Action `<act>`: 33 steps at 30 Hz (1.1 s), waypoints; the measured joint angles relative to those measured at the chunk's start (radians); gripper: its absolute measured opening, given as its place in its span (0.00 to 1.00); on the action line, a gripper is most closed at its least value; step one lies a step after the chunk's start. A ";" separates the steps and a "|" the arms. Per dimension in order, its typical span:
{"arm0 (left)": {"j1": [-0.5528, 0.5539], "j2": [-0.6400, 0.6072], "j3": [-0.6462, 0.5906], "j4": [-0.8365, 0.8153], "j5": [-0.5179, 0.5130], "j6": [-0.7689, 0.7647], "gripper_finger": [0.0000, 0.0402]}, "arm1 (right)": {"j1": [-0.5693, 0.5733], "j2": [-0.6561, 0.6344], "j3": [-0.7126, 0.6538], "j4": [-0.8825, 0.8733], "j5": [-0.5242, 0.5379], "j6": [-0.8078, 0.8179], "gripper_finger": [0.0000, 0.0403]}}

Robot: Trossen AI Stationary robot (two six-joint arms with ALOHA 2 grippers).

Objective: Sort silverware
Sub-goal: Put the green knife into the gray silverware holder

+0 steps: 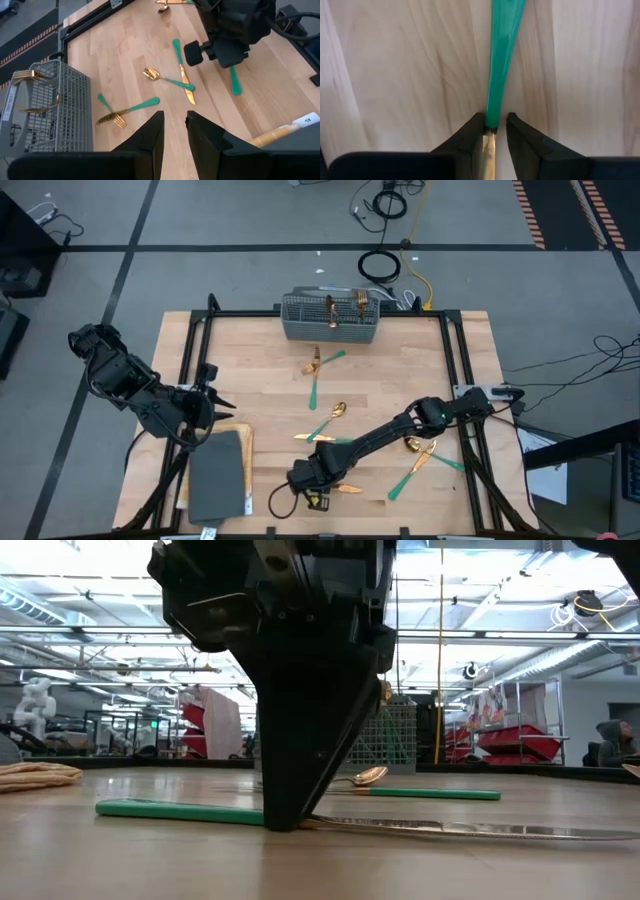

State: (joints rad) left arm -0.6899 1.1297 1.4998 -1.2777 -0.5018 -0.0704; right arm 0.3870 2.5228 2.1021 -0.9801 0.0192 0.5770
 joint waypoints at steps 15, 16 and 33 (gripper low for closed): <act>0.000 0.000 0.000 0.003 0.000 -0.003 0.22 | 0.034 0.023 0.011 -0.027 0.146 0.003 0.01; 0.000 0.000 0.000 0.003 0.000 -0.003 0.22 | 0.040 0.027 0.020 -0.022 0.165 0.003 0.01; 0.000 -0.006 0.000 -0.006 0.000 0.000 0.22 | 0.063 0.055 0.193 -0.025 0.369 0.091 0.00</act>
State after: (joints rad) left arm -0.6896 1.1237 1.4998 -1.2842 -0.5018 -0.0700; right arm 0.4502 2.5782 2.2948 -1.0047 0.3881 0.6678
